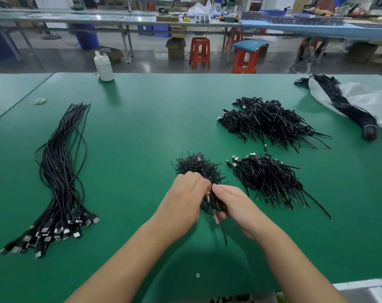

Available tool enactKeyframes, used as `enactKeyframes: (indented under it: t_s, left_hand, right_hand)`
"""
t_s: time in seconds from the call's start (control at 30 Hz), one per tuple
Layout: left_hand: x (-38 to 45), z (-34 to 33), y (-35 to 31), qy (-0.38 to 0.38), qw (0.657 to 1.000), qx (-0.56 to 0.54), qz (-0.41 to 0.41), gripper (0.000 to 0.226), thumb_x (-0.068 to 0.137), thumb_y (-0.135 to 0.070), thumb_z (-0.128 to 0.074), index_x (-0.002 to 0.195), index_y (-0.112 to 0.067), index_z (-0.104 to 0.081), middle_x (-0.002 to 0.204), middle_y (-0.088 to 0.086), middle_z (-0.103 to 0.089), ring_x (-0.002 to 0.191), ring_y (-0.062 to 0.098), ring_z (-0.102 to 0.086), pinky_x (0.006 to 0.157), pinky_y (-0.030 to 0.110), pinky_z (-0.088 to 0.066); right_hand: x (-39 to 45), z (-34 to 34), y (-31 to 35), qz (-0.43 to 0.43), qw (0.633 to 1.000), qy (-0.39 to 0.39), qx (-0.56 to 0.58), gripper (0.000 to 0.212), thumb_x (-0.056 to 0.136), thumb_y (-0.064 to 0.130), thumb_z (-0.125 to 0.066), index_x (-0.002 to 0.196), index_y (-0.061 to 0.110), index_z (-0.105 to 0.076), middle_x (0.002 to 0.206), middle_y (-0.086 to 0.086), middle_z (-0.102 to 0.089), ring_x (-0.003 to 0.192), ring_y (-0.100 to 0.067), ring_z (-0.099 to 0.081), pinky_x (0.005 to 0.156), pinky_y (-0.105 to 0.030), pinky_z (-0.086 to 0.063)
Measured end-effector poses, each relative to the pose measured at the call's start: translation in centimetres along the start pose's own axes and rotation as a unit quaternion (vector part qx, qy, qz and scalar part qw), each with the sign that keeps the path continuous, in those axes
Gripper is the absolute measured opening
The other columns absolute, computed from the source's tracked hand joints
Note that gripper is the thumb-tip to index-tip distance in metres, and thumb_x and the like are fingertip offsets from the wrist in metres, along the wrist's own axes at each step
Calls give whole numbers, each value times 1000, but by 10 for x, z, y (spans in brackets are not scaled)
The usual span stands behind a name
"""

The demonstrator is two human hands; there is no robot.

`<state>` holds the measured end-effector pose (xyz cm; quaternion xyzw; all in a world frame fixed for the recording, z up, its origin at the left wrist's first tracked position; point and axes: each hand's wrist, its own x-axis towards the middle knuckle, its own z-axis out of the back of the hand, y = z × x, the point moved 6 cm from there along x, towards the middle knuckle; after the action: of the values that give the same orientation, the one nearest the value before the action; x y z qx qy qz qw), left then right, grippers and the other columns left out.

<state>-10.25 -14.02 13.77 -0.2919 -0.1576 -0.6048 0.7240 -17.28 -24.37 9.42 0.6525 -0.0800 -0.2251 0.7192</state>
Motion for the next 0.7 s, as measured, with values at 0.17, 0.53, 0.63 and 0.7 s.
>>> enactKeyframes:
  t_s: [0.17, 0.53, 0.63, 0.7]
  left_hand:
    - [-4, 7, 3, -81, 996, -10, 26, 9, 89, -7, -59, 94, -10, -66, 89, 4, -58, 77, 23, -52, 70, 34, -45]
    - [-11, -14, 29, -16, 778, -448, 441, 9, 89, -19, -71, 82, -13, -74, 51, -18, -55, 47, -5, -44, 49, 8, -34]
    - [-10, -12, 28, -14, 793, -433, 428, 8, 89, -16, -71, 81, -17, -73, 53, -17, -56, 49, -3, -44, 51, 8, -35]
    - [-9, -11, 28, -17, 814, -406, 415, 9, 89, -16, -71, 81, -20, -72, 60, -12, -57, 55, 3, -44, 54, 13, -38]
  right_hand:
    - [-1, -1, 5, 18, 999, -10, 48, 40, 105, 27, -45, 68, 15, -55, 53, -3, -46, 47, -17, -45, 53, -30, -40]
    - [-15, 5, 32, 250, 887, -184, -341, 24, 101, 20, -51, 78, 14, -52, 72, 9, -42, 66, -16, -43, 63, -35, -40]
    - [-15, 3, 28, 236, 894, -188, -333, 26, 102, 21, -50, 77, 21, -45, 70, 11, -40, 66, -13, -41, 62, -33, -36]
    - [-14, 1, 25, 212, 907, -200, -305, 29, 103, 20, -47, 75, 19, -42, 68, 9, -41, 65, -14, -39, 62, -32, -32]
